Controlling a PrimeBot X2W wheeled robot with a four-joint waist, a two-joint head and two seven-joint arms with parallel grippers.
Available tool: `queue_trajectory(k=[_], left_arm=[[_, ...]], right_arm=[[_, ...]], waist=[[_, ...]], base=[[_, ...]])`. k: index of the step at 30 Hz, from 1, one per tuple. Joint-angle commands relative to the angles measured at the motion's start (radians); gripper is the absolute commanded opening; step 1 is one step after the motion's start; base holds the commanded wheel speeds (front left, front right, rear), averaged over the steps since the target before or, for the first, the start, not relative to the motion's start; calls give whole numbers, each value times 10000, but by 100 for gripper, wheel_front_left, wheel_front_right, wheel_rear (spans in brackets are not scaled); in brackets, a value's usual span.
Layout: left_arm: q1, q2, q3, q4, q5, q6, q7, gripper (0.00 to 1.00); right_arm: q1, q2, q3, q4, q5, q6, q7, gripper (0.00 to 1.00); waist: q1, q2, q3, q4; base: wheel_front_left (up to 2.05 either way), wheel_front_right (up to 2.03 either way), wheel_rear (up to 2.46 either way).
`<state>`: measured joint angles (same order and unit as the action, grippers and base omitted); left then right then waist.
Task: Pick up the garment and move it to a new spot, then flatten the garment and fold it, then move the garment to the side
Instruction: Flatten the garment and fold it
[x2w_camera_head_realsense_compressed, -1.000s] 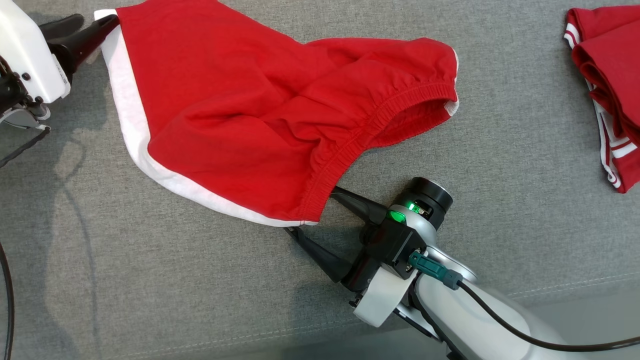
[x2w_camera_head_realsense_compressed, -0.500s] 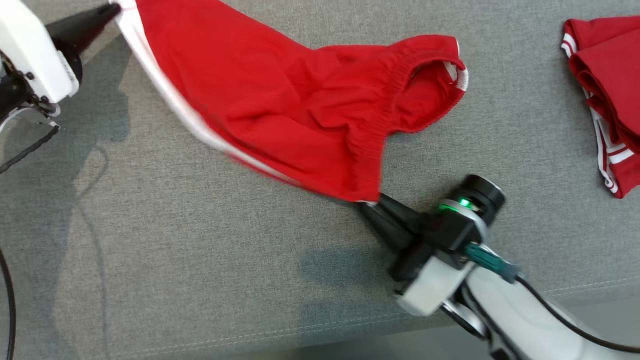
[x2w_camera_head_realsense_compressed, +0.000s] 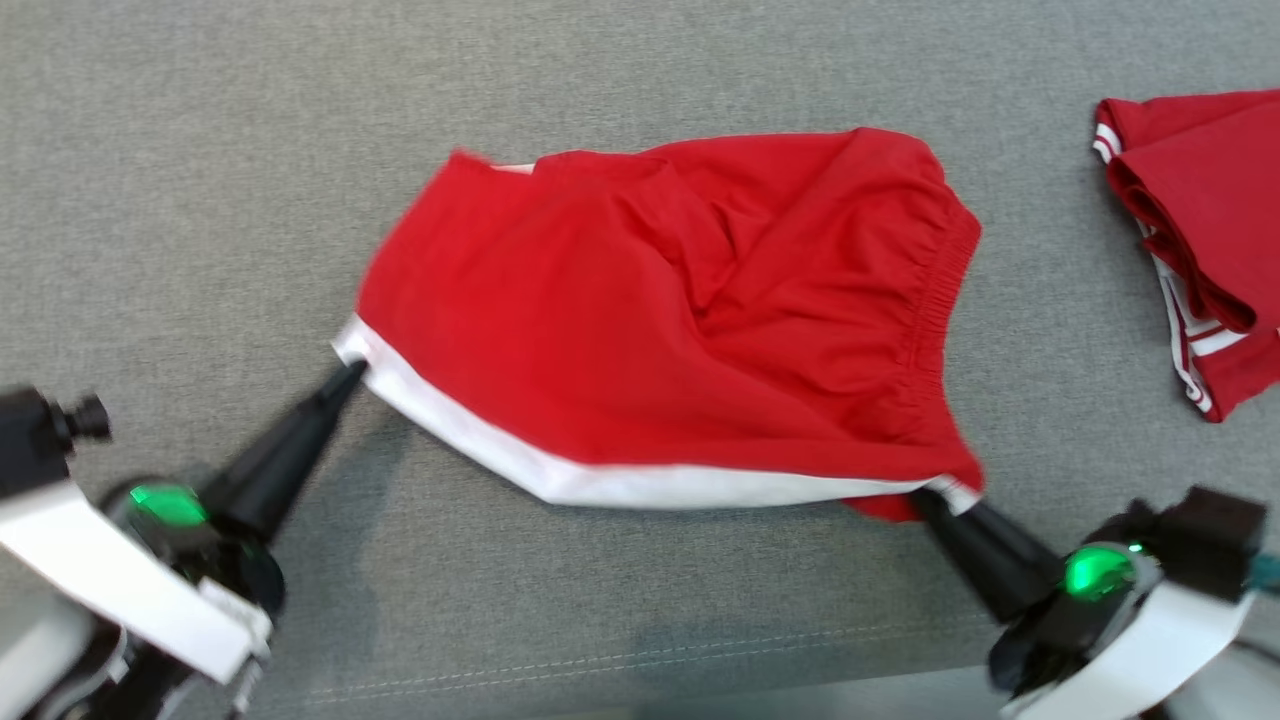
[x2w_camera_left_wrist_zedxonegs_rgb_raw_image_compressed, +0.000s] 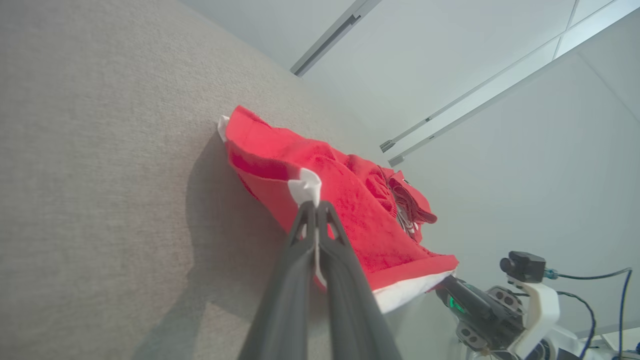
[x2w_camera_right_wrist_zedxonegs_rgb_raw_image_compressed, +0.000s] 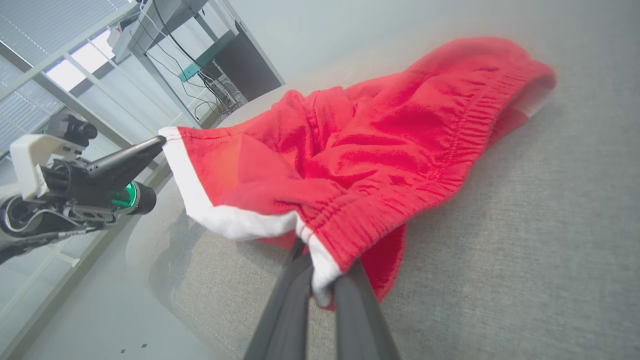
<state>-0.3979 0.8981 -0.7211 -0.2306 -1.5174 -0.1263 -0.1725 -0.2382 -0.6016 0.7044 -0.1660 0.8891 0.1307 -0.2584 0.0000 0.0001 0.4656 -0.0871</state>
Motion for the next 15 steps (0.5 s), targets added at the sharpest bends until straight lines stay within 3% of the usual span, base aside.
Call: queue_trajectory(k=[1,5,7,9,11,13,15], left_arm=[[32,512,569,-643,-134,-24,-252,0],[-482,408,714,-707,-265,-33,-4,0],[-1804,166,861,-68,-625,-38,905,0],[-3674,-204,1122,1154,-1006,-40,1999,0],[-5640,-657,1426,2727,-1133,-41,2762,0],[-7455,-1083,1621,4150,-664,-41,2941,0],[-8866,-1320,1335,5239,539,-42,2814,0]], right_arm=[[356,-227,-415,-85,721,0,85,0],[-948,297,-1332,890,1370,0,989,0],[-3122,865,-1415,1709,1442,0,1855,0],[-5802,1617,-1353,2962,1171,0,2444,0],[-8543,2160,-1038,4519,-108,0,2443,0],[-10546,2973,-1063,6227,-606,0,2117,0],[-11861,3461,-1058,7761,-1037,0,1679,0]], waist=[[0,-1,-28,120],[0,-1,-158,214],[0,-1,-298,118],[0,-1,-514,3],[0,-1,-785,-119],[0,-1,-1134,-206],[0,-1,-1516,-148]], base=[[0,0,0],[0,0,0],[0,0,0],[0,0,0],[0,0,0],[0,0,0],[0,0,0]])
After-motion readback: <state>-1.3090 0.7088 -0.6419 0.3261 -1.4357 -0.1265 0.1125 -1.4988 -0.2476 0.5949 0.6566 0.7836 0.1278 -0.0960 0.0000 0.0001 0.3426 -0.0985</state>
